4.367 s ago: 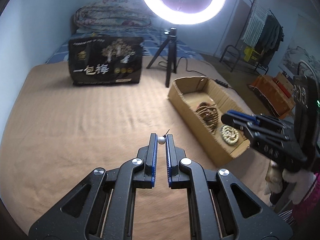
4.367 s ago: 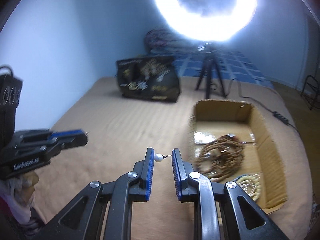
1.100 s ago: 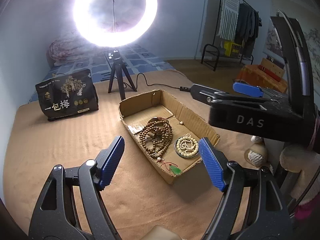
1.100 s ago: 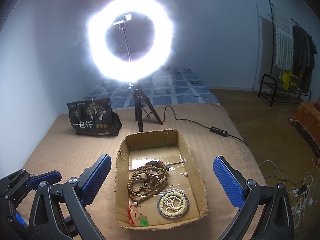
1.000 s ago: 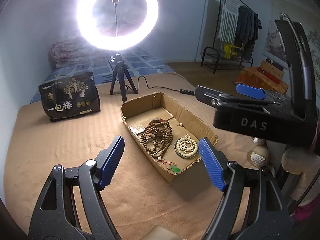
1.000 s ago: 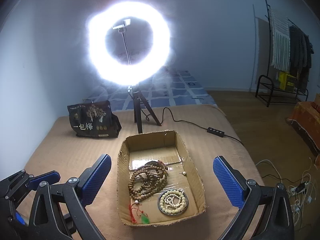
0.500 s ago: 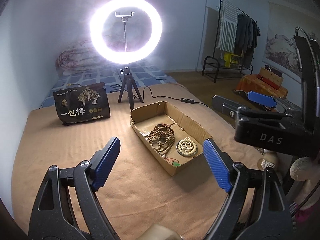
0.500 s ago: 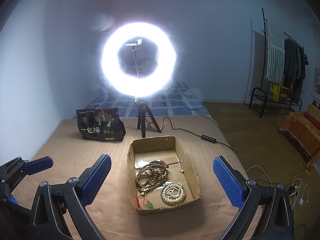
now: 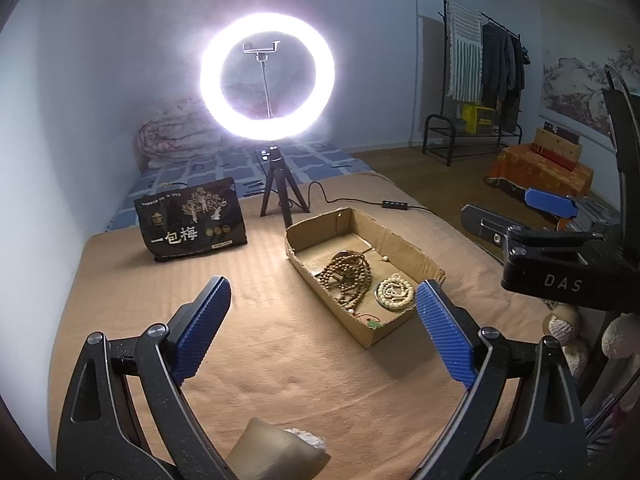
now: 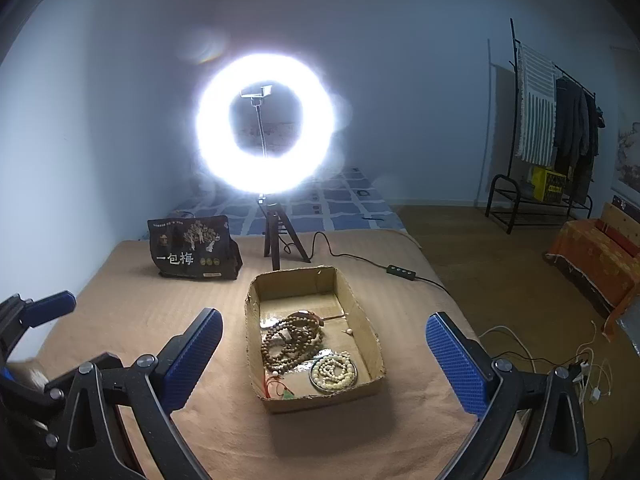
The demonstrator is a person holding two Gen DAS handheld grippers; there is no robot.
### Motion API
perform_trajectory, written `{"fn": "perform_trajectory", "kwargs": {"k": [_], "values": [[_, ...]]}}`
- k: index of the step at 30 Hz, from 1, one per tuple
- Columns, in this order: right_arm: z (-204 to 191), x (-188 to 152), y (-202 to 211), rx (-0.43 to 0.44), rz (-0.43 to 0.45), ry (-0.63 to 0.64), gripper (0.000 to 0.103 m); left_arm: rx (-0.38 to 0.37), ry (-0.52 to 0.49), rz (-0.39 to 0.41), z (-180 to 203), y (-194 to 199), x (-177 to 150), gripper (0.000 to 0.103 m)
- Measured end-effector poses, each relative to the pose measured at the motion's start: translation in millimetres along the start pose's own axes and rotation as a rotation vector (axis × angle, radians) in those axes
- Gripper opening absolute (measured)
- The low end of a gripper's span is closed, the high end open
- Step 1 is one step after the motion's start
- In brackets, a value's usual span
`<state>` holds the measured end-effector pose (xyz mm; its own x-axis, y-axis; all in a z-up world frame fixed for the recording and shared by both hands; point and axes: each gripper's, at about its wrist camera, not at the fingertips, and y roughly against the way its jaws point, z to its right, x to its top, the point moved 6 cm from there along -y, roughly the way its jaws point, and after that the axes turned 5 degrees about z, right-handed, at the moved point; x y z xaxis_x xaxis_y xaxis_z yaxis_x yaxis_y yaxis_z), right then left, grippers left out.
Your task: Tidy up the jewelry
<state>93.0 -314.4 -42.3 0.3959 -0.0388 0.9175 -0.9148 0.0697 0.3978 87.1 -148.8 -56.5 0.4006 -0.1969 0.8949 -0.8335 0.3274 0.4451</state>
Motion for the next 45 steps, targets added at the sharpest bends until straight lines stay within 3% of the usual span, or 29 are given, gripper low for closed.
{"fn": "perform_trajectory", "kwargs": {"k": [2, 45], "values": [[1, -2, 1, 0.002, -0.004, 0.004, 0.103, 0.018, -0.004, 0.001, -1, 0, 0, 0.103], [12, -10, -5, -0.008, -0.037, -0.024, 0.103, 0.031, 0.014, 0.005, -5, 3, 1, 0.103]]}}
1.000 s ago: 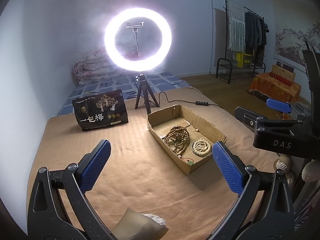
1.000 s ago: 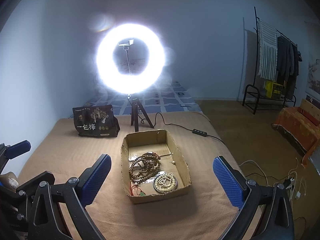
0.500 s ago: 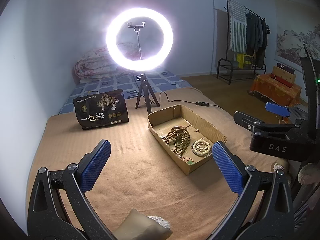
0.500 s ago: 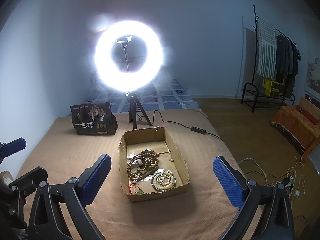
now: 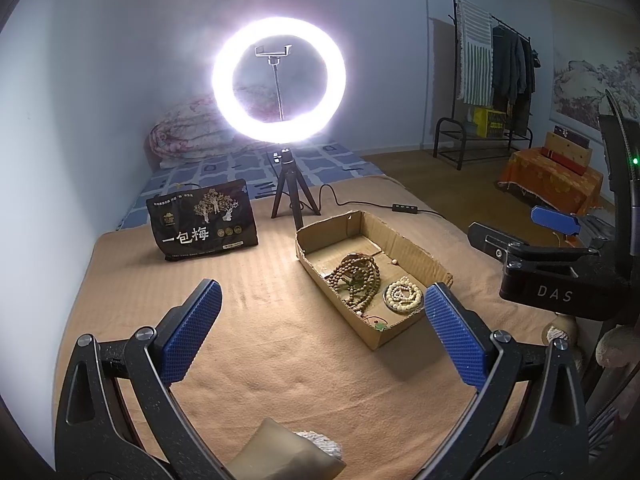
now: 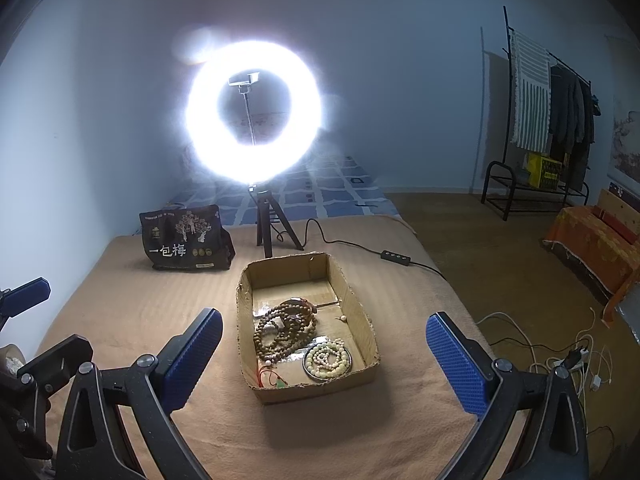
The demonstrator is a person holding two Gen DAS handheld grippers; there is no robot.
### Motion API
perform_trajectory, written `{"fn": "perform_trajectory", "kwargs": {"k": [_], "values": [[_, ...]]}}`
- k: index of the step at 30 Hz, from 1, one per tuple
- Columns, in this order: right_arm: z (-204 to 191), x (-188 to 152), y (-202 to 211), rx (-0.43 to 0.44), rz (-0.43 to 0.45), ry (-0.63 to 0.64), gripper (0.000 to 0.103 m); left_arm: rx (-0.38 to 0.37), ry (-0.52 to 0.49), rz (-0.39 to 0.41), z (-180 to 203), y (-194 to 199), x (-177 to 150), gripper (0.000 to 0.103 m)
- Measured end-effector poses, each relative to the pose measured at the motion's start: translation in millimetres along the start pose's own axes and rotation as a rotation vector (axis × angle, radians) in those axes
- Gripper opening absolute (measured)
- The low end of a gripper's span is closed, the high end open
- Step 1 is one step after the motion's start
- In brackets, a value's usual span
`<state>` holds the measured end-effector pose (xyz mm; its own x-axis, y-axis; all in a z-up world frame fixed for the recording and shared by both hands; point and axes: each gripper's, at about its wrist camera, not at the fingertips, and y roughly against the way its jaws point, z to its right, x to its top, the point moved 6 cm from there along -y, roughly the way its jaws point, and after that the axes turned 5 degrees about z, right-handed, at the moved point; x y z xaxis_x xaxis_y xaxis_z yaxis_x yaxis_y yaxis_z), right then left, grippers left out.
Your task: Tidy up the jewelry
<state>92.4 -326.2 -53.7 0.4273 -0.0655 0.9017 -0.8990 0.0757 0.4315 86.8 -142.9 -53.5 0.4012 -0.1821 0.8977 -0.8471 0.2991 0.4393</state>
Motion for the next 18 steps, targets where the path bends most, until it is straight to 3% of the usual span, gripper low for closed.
{"fn": "perform_trajectory", "kwargs": {"k": [18], "values": [[-0.7, -0.8, -0.2, 0.000, -0.003, 0.003, 0.103, 0.002, 0.000, 0.000, 0.2, 0.6, 0.0, 0.103]]}}
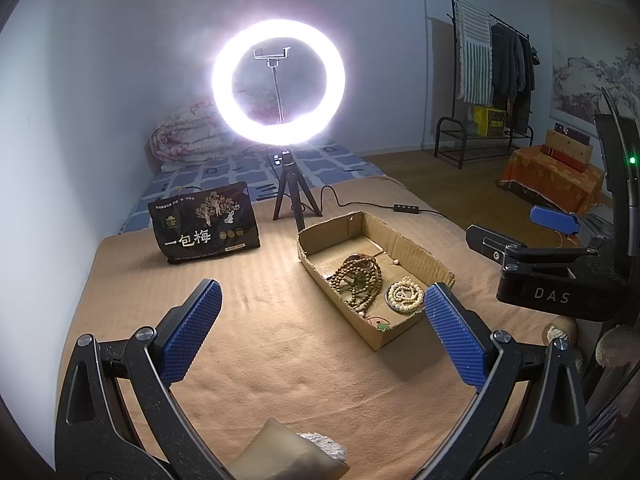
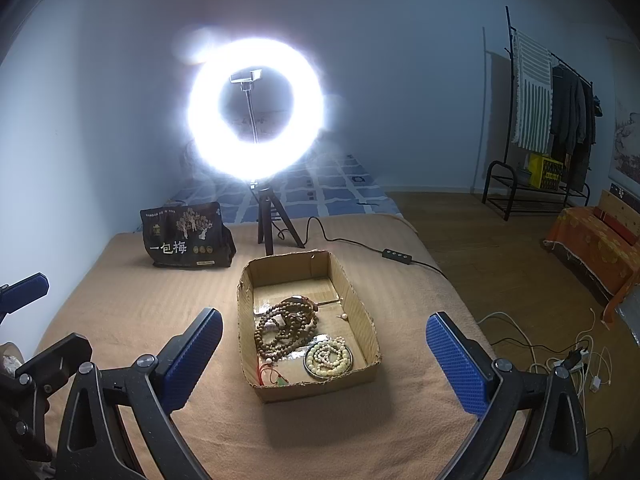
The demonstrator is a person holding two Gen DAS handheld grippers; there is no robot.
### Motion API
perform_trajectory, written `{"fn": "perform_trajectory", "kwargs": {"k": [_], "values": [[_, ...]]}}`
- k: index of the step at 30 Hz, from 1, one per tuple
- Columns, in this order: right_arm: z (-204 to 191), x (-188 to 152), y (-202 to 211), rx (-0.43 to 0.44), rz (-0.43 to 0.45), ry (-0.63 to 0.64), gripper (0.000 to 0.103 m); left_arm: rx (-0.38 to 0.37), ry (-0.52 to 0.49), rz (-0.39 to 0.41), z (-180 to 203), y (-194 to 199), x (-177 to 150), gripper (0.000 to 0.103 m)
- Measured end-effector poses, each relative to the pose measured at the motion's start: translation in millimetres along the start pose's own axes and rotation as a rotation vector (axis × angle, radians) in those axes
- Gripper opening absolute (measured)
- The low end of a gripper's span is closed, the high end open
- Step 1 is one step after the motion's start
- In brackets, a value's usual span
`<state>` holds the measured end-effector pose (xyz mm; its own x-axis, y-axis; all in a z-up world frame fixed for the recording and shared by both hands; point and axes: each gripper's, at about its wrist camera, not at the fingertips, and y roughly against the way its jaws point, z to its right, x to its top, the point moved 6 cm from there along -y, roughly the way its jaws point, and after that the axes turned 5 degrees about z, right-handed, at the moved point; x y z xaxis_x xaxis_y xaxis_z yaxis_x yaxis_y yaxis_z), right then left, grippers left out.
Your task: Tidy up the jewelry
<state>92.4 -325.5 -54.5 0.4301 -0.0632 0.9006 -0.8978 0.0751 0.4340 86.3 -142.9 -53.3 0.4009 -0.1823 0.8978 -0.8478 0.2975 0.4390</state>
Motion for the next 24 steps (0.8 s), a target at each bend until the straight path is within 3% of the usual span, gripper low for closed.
{"fn": "perform_trajectory", "kwargs": {"k": [24], "values": [[-2, -6, -2, 0.011, -0.019, 0.011, 0.103, 0.015, -0.001, -0.005, -12, -4, 2, 0.103]]}}
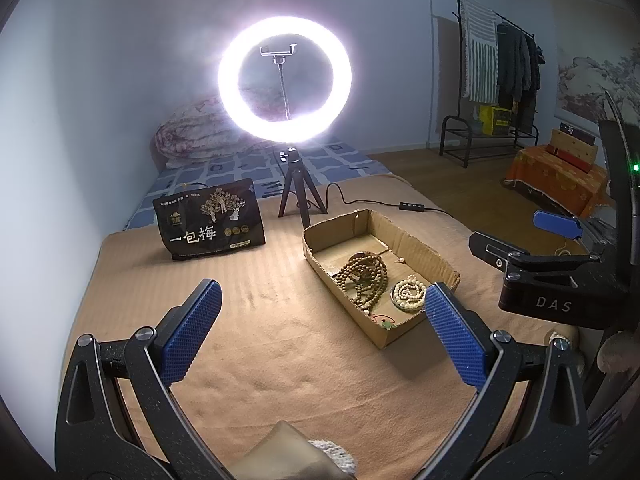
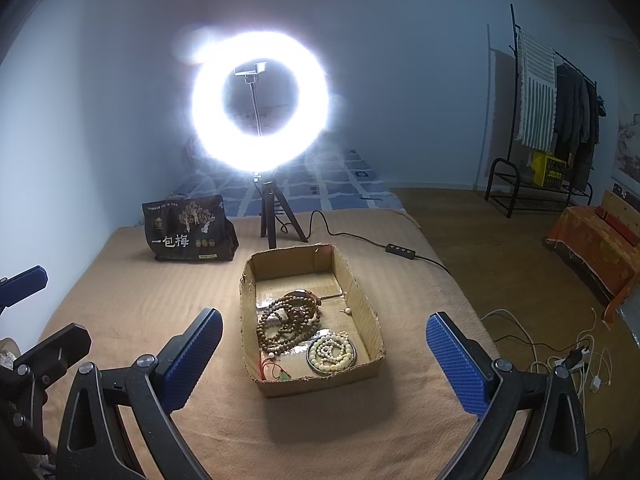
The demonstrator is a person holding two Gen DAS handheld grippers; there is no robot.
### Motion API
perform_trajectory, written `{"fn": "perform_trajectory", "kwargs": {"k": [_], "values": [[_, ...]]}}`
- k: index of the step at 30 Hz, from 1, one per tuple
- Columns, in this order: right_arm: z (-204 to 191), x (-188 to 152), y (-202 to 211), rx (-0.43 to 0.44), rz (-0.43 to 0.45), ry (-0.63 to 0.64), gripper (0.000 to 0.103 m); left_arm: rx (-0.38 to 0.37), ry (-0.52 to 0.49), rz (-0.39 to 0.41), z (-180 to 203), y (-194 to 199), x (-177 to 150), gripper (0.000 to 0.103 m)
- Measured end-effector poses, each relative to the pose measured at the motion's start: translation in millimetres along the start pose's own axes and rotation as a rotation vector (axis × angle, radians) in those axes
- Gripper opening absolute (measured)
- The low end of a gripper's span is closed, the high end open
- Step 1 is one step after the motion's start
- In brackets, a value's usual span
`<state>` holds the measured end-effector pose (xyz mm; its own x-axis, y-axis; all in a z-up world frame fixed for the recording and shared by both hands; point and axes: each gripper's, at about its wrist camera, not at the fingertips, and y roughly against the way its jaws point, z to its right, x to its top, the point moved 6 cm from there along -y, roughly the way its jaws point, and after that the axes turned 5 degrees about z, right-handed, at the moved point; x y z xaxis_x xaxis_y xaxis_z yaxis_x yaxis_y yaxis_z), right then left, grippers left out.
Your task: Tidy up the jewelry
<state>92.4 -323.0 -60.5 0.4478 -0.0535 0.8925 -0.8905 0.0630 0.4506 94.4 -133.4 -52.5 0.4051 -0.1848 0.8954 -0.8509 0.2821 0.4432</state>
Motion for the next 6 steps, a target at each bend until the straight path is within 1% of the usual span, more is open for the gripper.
{"fn": "perform_trajectory", "kwargs": {"k": [6], "values": [[-0.5, -1.1, -1.1, 0.002, -0.004, 0.001, 0.103, 0.018, -0.001, 0.009, -2.1, -2.4, -0.6, 0.103]]}}
